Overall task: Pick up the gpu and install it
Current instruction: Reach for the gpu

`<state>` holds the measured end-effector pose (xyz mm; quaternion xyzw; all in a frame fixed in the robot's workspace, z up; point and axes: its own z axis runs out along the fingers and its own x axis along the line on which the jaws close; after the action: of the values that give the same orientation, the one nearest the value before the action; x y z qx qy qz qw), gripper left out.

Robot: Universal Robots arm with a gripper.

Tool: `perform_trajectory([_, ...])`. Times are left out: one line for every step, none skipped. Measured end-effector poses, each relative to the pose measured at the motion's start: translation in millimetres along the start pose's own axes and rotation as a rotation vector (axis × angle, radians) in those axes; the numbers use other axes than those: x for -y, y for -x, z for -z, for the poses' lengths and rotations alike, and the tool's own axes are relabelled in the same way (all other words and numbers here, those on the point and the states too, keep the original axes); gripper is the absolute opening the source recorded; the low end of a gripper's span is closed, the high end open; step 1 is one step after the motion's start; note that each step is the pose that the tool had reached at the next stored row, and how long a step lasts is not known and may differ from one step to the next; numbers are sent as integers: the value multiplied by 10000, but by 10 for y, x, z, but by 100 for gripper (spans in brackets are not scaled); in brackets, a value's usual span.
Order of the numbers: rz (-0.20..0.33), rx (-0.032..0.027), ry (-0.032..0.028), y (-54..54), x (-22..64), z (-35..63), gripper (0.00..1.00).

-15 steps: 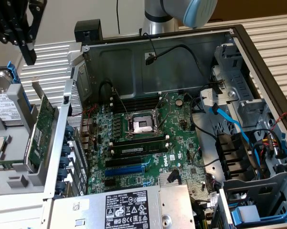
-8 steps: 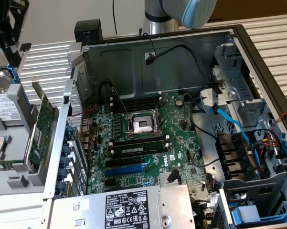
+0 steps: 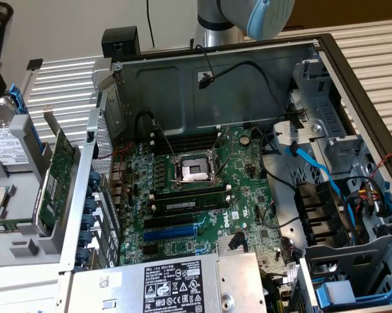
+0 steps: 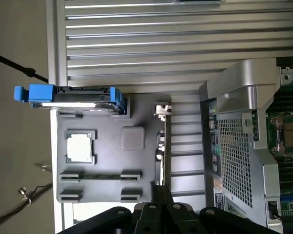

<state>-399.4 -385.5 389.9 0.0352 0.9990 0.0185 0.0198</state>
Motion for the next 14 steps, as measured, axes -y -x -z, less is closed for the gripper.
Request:
perform_trajectory([1, 0, -1, -19, 20, -5, 11])
perform_trajectory([-1, -1, -1, -31, 40, -12, 11])
perform_trajectory([-1, 0, 0, -36, 58, -21, 11])
perform_trajectory([-1, -1, -1, -36, 73, -31, 11])
perform_trajectory([-1, -4, -1, -35, 84, -39, 11])
perform_trajectory([-2, -39, -3, -31, 99, -44, 11])
perform_trajectory([-3, -69, -6, -27, 105, -44, 11])
perform_trajectory([-3, -84, -8, -27, 107, -43, 11])
perform_trajectory([-5, -84, -7, -27, 107, -43, 11])
perform_trajectory([-5, -85, -6, -27, 107, -43, 11])
perform_trajectory([-5, -84, -6, -27, 107, -43, 11])
perform_trajectory([-4, -84, -6, -27, 107, -44, 11])
perform_trajectory([-4, -83, -5, -27, 107, -44, 11])
perform_trajectory([-4, -83, -5, -27, 107, -44, 11])
